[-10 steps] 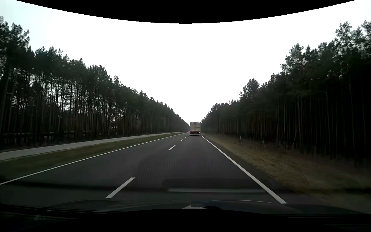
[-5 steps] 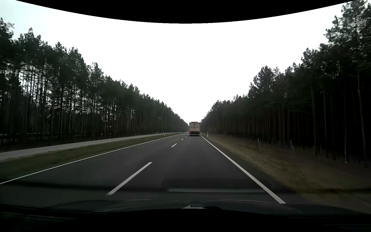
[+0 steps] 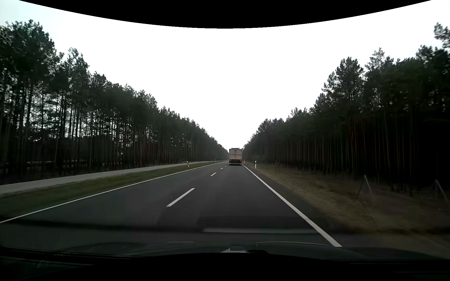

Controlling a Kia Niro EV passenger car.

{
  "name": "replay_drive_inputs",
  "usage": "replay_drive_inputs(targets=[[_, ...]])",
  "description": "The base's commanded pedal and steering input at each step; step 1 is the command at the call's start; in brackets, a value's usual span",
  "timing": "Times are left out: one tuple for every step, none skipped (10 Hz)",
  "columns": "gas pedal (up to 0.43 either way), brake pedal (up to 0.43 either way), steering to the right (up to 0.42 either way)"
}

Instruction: Follow the waypoints while adhering to traffic rules and regulations

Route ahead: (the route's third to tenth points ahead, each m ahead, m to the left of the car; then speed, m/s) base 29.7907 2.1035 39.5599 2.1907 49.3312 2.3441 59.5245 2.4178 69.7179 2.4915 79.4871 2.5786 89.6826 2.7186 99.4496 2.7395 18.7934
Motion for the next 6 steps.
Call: replay_drive_inputs(targets=[[0.157, 0.000, 0.001], [0.157, 0.000, 0.001], [0.157, 0.000, 0.001], [0.157, 0.000, 0.001], [0.157, 0.000, 0.001], [0.157, 0.000, 0.001]])
